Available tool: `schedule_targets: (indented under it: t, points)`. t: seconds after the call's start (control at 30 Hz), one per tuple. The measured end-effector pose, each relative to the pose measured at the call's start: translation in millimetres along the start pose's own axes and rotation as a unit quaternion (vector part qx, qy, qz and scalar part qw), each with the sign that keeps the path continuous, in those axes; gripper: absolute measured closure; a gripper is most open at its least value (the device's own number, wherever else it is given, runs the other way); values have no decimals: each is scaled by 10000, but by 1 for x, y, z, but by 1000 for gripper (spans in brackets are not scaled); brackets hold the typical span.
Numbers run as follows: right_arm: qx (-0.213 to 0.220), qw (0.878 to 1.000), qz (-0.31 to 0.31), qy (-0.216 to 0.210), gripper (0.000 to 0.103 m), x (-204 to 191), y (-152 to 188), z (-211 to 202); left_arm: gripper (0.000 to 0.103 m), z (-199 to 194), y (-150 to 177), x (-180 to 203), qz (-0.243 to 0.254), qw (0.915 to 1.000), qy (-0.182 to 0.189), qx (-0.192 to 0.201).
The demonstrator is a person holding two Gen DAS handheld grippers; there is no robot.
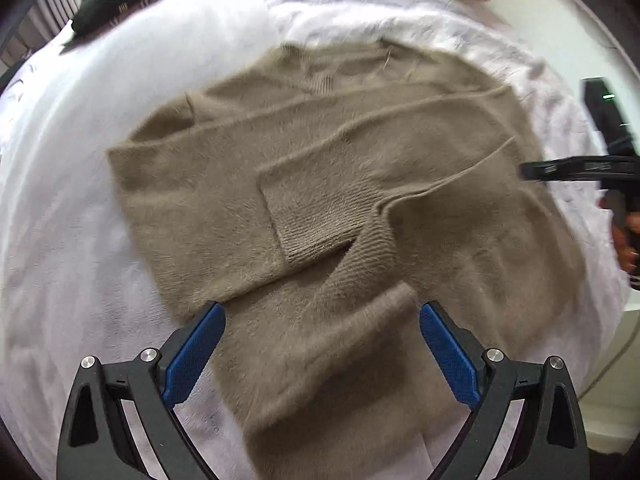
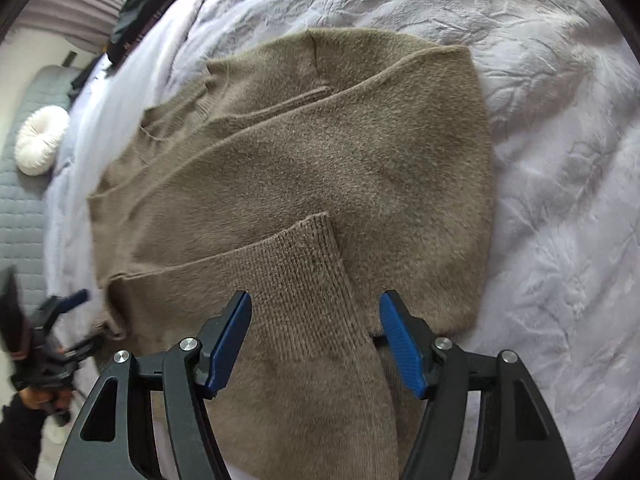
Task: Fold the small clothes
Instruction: 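Lift the hem with both tools and fold it up toward the collar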
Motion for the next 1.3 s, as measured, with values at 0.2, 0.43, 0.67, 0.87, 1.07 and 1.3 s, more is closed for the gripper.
schedule_targets:
  t: [0.2, 0.43, 0.67, 0.87, 1.07, 1.3]
  points:
    - [-71, 9999, -124, 44, 32, -6, 5, 5, 5, -8, 18, 2, 344, 9993, -111, -27]
    - [-137, 9989, -289, 356, 50, -14, 3, 14, 82, 45, 4, 9, -89, 9994, -264, -227]
    - [392, 9969, -616, 297, 95, -31, 13, -28, 97, -33, -8, -16, -977, 9918, 458, 679]
    - [1279, 9871, -961, 94, 95, -59, -8, -105, 97, -81, -47, -20, -793, 9877, 423, 1277]
    - [1526, 9840, -895, 196, 95, -55, -75, -100, 97, -50, -119, -40, -818, 9850, 186, 1511]
    - [1081, 9903, -646, 584, 95, -30, -135, -18, 96, 47, -150, -70, -1035, 9895, -405, 928]
Point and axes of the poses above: each gripper's, at about its wrist camera, not at the fingertips, and z roughly the way its jaws point, x to its right, y to its underside, the point moved 8 cm from there along z, roughly the way its jaws point, and after that the axes turned 1 degree about x, right-handed, at the moved point
